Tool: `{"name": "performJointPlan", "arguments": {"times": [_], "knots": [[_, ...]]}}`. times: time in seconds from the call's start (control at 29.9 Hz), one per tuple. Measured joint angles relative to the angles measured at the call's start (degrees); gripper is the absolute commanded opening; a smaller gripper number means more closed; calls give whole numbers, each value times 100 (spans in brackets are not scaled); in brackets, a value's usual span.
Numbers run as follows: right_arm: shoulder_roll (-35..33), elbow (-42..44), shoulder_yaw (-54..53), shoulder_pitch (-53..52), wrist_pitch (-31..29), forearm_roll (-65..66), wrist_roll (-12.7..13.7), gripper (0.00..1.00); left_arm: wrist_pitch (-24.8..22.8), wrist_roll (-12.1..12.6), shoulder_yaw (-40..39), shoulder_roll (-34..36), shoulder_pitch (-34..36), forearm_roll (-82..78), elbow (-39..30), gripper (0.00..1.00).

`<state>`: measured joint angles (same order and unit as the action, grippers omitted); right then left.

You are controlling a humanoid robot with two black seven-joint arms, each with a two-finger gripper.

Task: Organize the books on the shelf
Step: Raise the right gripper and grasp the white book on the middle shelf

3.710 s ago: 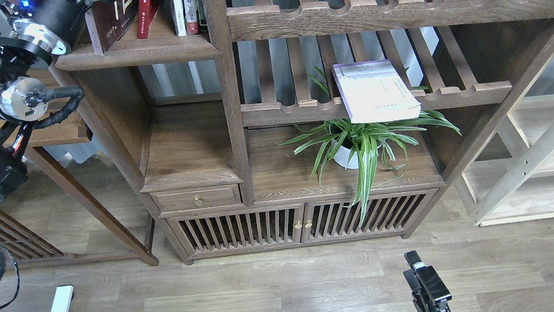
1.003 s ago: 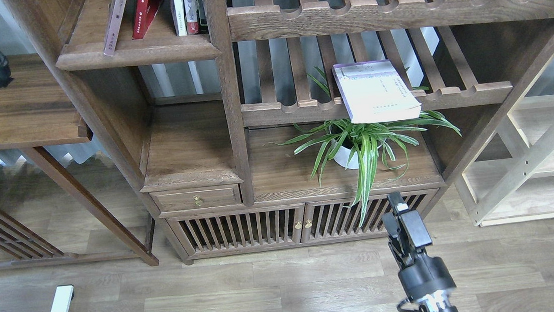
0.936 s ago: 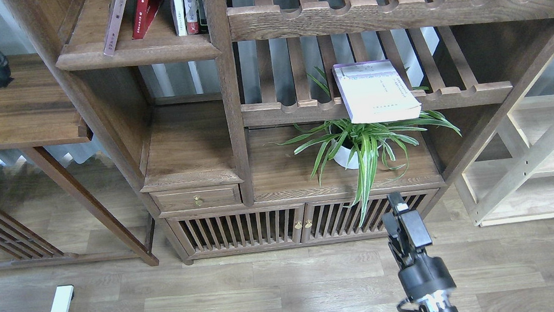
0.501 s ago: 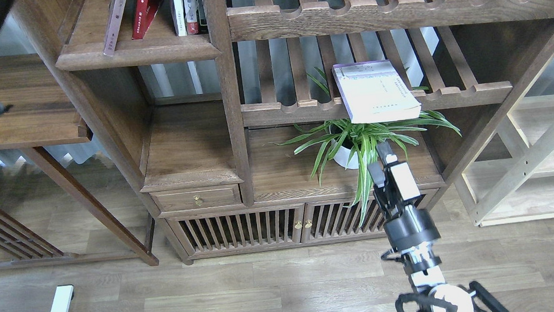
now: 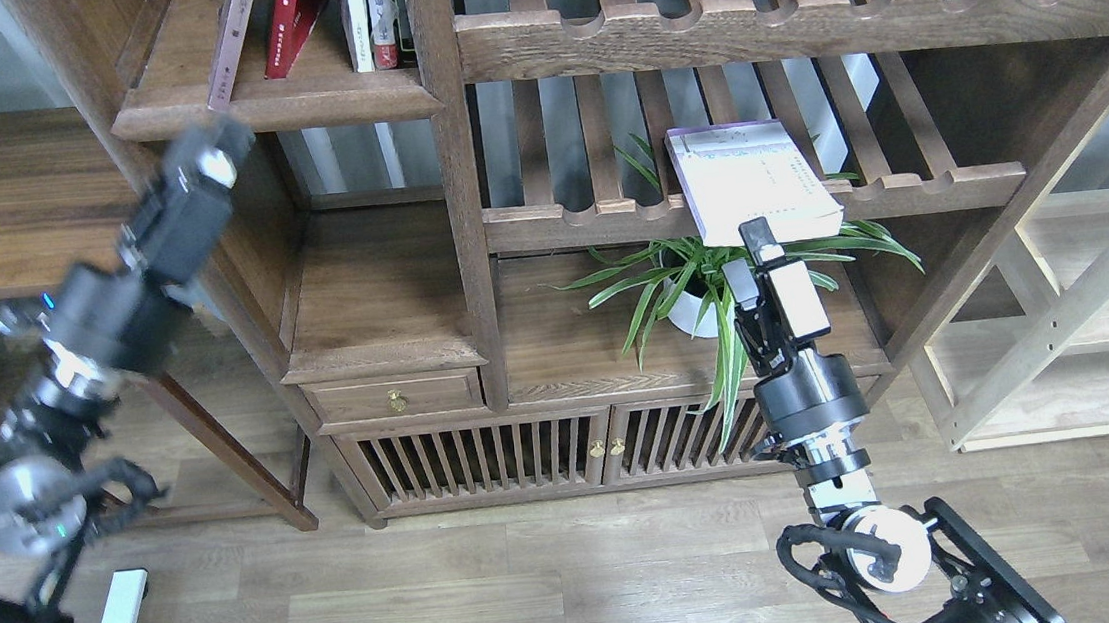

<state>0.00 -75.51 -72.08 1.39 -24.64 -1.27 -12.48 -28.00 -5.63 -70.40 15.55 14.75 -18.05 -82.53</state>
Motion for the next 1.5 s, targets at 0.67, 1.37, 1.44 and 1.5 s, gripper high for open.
{"name": "performJointPlan", "arguments": {"times": [0.67, 1.37, 1.44, 1.5], "knots": [[0, 1315, -20, -1057, 1535, -433, -38, 99, 0, 369, 164, -476, -1411, 291, 646, 98], [0, 2559, -356, -1873, 1543, -436, -53, 99, 0, 370, 119, -492, -1441, 294, 611, 98], [0, 2642, -359, -1937, 1543, -436, -53, 99, 0, 370, 95, -492, -1444, 294, 611, 98], [0, 2726, -359, -2004, 1543, -436, -53, 99, 0, 370, 78, -492, -1447, 294, 611, 98]]}}
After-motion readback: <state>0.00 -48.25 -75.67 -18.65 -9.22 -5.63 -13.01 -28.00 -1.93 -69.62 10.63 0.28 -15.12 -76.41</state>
